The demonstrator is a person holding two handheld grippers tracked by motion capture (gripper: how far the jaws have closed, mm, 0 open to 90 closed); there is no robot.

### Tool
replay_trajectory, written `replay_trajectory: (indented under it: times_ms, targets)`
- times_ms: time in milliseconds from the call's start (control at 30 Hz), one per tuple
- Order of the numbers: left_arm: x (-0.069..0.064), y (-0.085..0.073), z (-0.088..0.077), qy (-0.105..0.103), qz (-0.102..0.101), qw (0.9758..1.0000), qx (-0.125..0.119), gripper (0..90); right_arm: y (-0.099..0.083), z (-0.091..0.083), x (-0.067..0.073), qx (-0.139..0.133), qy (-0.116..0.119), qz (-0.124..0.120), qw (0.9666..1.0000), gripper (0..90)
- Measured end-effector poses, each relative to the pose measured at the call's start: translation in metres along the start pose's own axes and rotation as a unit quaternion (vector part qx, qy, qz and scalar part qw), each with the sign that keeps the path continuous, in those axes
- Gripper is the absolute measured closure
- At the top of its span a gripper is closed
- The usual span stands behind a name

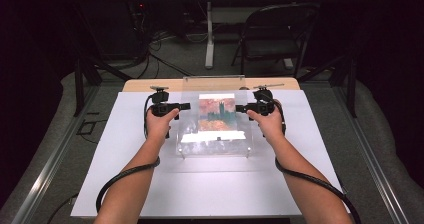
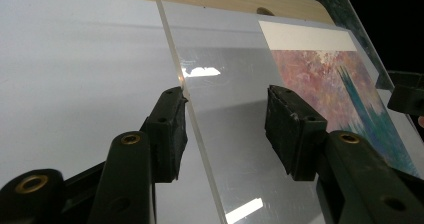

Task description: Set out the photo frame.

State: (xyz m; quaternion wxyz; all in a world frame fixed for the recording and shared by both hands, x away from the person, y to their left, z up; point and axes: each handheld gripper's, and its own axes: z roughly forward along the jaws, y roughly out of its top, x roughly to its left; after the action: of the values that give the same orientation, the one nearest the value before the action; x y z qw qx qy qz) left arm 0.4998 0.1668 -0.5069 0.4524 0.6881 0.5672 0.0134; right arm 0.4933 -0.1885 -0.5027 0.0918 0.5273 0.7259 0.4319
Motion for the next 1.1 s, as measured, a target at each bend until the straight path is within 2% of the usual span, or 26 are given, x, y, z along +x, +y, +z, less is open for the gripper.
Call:
replay_trajectory:
  times_ms: [767, 1100]
  targets:
    - [-0.011, 0.001, -0.026, -0.012, 0.024, 0.9996, -0.013, 57.1, 0.005, -0.023, 0.014, -0.014, -0.007, -0.043, 0.9990, 41.6]
    - [-0.017, -0.001, -0.041, -0.017, 0.041, 0.9988, -0.021, 59.9, 0.004, -0.038, 0.018, -0.031, -0.001, -0.045, 0.9985, 48.3]
